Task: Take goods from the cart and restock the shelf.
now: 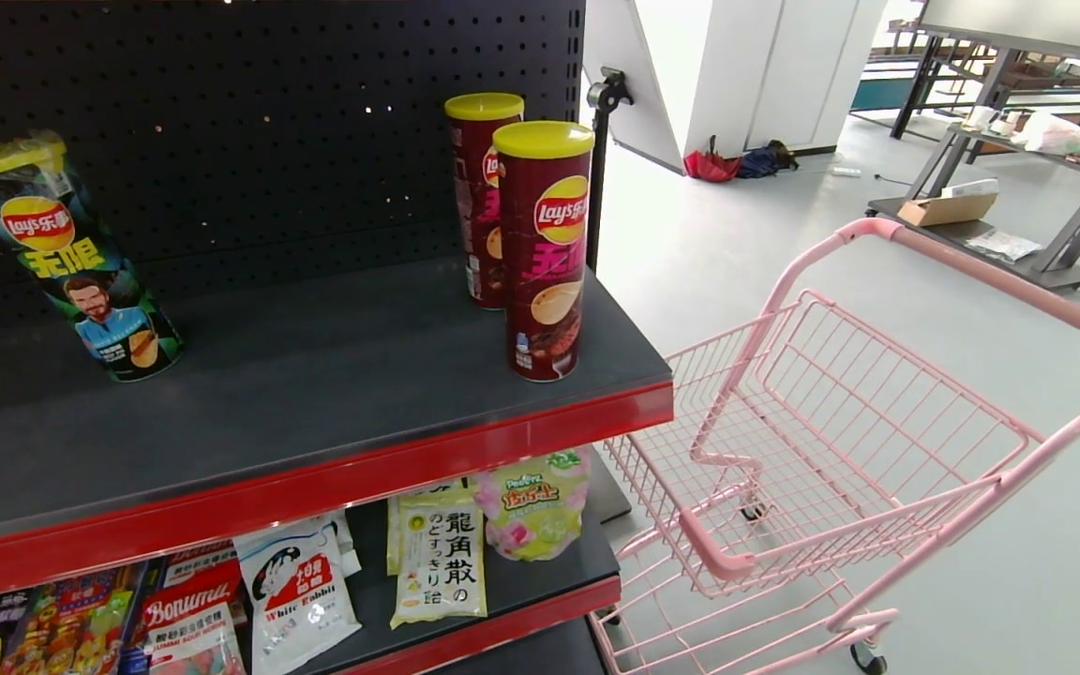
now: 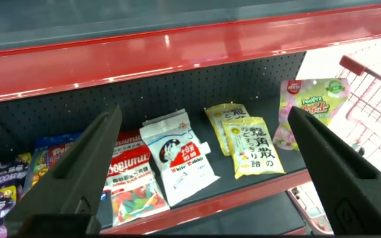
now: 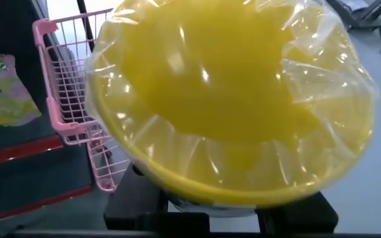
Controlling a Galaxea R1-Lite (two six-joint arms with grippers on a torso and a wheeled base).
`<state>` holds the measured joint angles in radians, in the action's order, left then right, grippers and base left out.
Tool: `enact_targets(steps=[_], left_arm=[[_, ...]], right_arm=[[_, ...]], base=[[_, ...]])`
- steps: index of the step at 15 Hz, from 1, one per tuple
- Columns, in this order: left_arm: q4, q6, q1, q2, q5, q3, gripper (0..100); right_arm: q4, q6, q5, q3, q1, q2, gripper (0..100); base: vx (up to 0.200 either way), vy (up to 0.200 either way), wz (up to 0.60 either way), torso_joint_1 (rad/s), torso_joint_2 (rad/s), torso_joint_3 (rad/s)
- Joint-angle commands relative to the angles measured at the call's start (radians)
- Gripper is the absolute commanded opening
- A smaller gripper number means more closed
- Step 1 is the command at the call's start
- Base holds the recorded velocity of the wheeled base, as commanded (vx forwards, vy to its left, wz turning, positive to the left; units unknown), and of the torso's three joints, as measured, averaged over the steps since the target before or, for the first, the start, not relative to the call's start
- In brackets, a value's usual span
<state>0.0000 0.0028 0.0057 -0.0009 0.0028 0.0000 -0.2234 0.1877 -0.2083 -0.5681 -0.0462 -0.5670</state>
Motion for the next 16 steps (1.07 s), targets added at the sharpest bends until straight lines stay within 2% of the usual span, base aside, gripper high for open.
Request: enact_targets(steps=[1, 14, 16], left_arm=[[0.000, 0.000, 0.000, 0.001, 0.000, 0.000, 100], [0.000, 0.000, 0.000, 0.001, 0.000, 0.000, 100], [-0.002, 0.000, 0.000, 0.001, 0.000, 0.000, 100]], right_arm=[[-0.001, 0.004, 0.000, 0.007, 0.002, 0.041, 0], [0.003, 0.032, 0.007, 0.010, -0.003, 0.029, 0], [0.007, 0.072, -0.002, 0.045, 0.002, 0.041, 0]], base=[[0.000, 0.000, 0.00, 0.000, 0.00, 0.000], [0.000, 0.000, 0.00, 0.171, -0.42, -0.251], [0.000, 0.000, 0.00, 0.154, -0.35, -0.205]])
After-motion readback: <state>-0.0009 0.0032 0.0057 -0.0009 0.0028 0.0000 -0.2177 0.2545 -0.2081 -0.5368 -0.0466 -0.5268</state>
